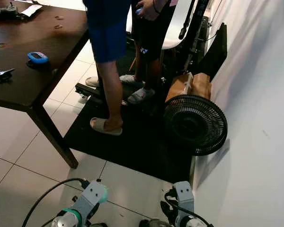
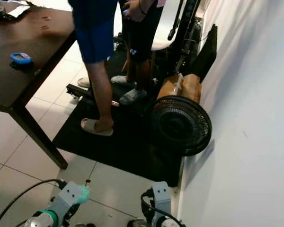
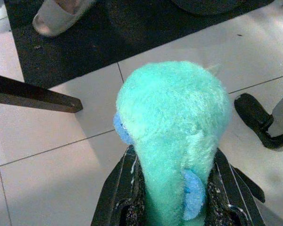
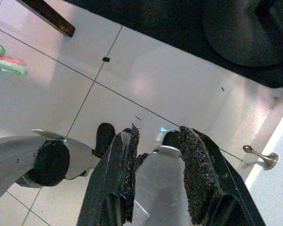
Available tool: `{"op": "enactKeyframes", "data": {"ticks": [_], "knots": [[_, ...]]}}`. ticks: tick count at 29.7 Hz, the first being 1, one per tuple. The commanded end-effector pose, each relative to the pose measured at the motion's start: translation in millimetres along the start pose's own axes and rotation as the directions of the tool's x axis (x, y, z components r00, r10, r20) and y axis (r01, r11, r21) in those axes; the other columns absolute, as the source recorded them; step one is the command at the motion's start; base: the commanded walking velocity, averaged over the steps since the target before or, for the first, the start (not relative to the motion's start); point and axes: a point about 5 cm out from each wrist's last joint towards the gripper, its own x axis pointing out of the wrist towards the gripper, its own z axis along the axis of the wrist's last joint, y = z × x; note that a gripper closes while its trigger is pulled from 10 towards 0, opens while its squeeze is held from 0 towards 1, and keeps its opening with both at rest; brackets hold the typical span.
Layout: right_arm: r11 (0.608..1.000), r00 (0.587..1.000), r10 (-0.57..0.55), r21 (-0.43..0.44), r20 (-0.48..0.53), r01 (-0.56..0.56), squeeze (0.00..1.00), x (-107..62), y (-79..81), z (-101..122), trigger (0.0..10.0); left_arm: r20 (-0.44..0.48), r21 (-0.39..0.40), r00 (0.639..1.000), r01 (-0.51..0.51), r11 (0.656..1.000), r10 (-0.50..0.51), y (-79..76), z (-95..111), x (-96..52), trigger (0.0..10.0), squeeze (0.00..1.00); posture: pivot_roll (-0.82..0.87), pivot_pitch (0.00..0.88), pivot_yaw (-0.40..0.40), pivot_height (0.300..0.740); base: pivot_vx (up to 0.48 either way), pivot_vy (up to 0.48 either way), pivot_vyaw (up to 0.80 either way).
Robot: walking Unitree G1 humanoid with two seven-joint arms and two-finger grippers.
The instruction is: Hang keys on a hook
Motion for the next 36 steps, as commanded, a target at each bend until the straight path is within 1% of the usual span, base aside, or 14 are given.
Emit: {"op": "enactKeyframes", "data": {"ticks": [1, 6, 9, 10, 13, 15, 16, 17, 19, 20, 22, 25, 28, 36], "knots": [[1.000, 1.000, -0.009, 0.027, -0.010, 0.009, 0.00, -3.7, -1.2, -7.5, 10.0, -0.001, 0.000, 1.000, 0.026, 1.000, -0.026, -6.4, -2.3, -0.9, 10.0, 0.00, -0.08, 0.131, 0.042, 0.740, 0.000, 0.000, 0.00], [1.000, 1.000, -0.016, 0.021, 0.005, 0.015, 0.00, -3.9, -3.1, -5.3, 10.0, 0.025, -0.006, 0.999, 0.021, 1.000, -0.021, -8.9, 3.9, 1.5, 10.0, 0.00, -0.08, 0.134, 0.035, 0.740, 0.000, 0.000, 0.00], [1.000, 0.998, 0.005, -0.009, 0.059, -0.004, 0.00, -3.6, -2.5, 2.0, 10.0, 0.098, -0.032, 0.995, 0.016, 0.999, -0.012, -7.8, 16.3, 3.0, 10.0, 0.00, -0.07, 0.142, 0.028, 0.740, 0.000, 0.000, 0.00], [0.998, 0.994, 0.039, -0.053, 0.099, -0.034, 0.00, -4.4, -0.4, 6.2, 10.0, 0.153, -0.009, 0.988, 0.024, 1.000, -0.023, -7.9, 21.8, 0.5, 10.0, 0.00, -0.07, 0.147, 0.023, 0.740, 0.000, 0.000, 0.00], [0.998, 0.994, 0.039, -0.053, 0.099, -0.034, 0.00, -4.4, -0.4, 6.2, 10.0, 0.153, -0.009, 0.988, 0.024, 1.000, -0.023, -7.9, 21.8, 0.5, 10.0, 0.00, -0.07, 0.147, 0.023, 0.740, 0.000, 0.000, 0.00], [0.994, 0.988, 0.074, -0.095, 0.136, -0.061, 0.00, -5.8, 2.0, 10.0, 10.0, 0.200, 0.019, 0.979, 0.031, 0.999, -0.035, -8.5, 26.1, -2.8, 10.0, 0.00, -0.07, 0.151, 0.019, 0.740, 0.000, 0.000, 0.00], [0.989, 0.967, 0.109, -0.126, 0.230, -0.082, 0.00, -8.0, 5.4, 22.8, 10.0, 0.288, 0.048, 0.957, 0.015, 0.999, -0.028, -5.6, 38.4, -8.9, 10.0, 0.00, -0.06, 0.161, 0.013, 0.740, 0.000, 0.000, 0.00], [0.989, 0.967, 0.109, -0.126, 0.230, -0.082, 0.00, -8.0, 5.4, 22.8, 10.0, 0.288, 0.048, 0.957, 0.015, 0.999, -0.028, -5.6, 38.4, -8.9, 10.0, 0.00, -0.06, 0.161, 0.013, 0.740, 0.000, 0.000, 0.00], [0.982, 0.922, 0.142, -0.170, 0.361, -0.085, 0.00, -13.2, 9.9, 43.7, 10.0, 0.410, 0.093, 0.912, -0.031, 0.995, -0.009, -0.1, 59.0, -19.9, 10.0, 0.00, -0.06, 0.163, 0.010, 0.740, 0.000, 0.000, 0.00], [0.982, 0.922, 0.142, -0.170, 0.361, -0.085, 0.00, -13.2, 9.9, 43.7, 10.0, 0.410, 0.093, 0.912, -0.031, 0.995, -0.009, -0.1, 59.0, -19.9, 10.0, 0.00, -0.06, 0.163, 0.010, 0.740, 0.000, 0.000, 0.00], [0.975, 0.877, 0.177, -0.204, 0.446, -0.093, 0.00, -19.1, 18.5, 60.8, 10.0, 0.489, 0.138, 0.872, -0.056, 0.989, -0.019, 0.6, 73.1, -31.7, 10.0, 0.00, -0.07, 0.166, 0.005, 0.740, 0.000, 0.000, 0.00], [0.968, 0.854, 0.211, -0.226, 0.476, -0.113, 0.00, -23.3, 25.4, 67.9, 10.0, 0.511, 0.143, 0.859, -0.052, 0.988, -0.029, -0.8, 76.7, -37.2, 10.0, 0.00, -0.06, 0.167, 0.001, 0.740, 0.000, 0.000, 0.00], [0.965, 0.856, 0.220, -0.230, 0.468, -0.123, 0.00, -22.9, 26.2, 66.6, 10.0, 0.499, 0.127, 0.866, -0.048, 0.991, -0.022, -1.5, 73.7, -35.4, 10.0, 0.00, -0.07, 0.167, 0.000, 0.740, 0.000, 0.000, 0.00], [0.972, 0.899, 0.176, -0.217, 0.400, -0.093, 0.00, -13.2, 18.0, 55.0, 10.0, 0.443, 0.047, 0.896, -0.059, 0.997, 0.032, -4.4, 69.1, -24.1, 10.0, 0.00, -0.06, 0.163, -0.008, 0.740, 0.000, 0.000, 0.00]]}}
